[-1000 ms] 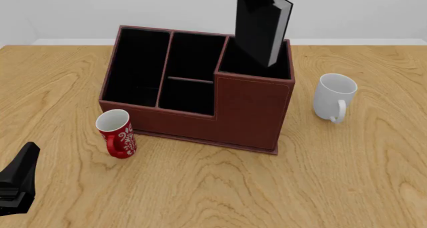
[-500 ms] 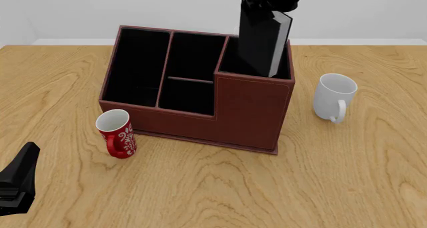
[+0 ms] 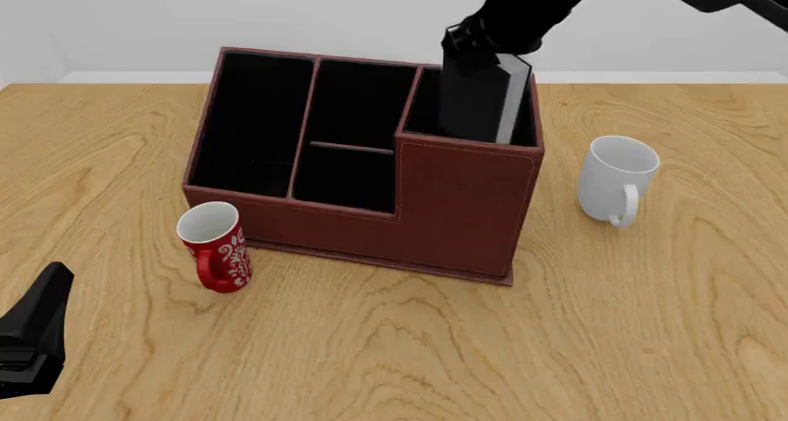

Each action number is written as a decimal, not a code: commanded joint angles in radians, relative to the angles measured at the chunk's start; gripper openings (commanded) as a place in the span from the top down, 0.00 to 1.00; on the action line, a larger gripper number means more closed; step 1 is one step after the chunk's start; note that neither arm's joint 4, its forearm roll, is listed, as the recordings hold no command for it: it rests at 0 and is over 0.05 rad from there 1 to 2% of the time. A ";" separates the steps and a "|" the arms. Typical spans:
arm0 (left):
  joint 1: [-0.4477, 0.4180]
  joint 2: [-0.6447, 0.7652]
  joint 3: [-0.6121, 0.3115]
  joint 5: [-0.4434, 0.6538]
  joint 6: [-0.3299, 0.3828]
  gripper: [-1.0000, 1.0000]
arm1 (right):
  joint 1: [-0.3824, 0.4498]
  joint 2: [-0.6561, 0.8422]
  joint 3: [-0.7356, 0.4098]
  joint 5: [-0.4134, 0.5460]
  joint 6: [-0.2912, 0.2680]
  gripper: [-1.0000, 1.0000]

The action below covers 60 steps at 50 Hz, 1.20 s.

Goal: Pick up the book and place it in the right compartment of the caddy.

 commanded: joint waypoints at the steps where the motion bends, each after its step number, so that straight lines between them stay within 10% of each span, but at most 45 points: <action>1: 0.000 0.000 0.000 0.000 0.000 0.00 | -0.003 -0.011 0.065 -0.056 0.036 1.00; 44: 0.000 0.000 0.000 0.000 0.000 0.00 | -0.036 0.059 0.123 -0.139 0.034 1.00; 45: 0.000 0.000 0.000 0.000 0.000 0.00 | -0.033 0.055 0.125 -0.139 0.034 0.00; 60: 0.000 0.000 0.000 0.000 0.000 0.00 | -0.040 0.026 0.104 -0.114 0.033 0.00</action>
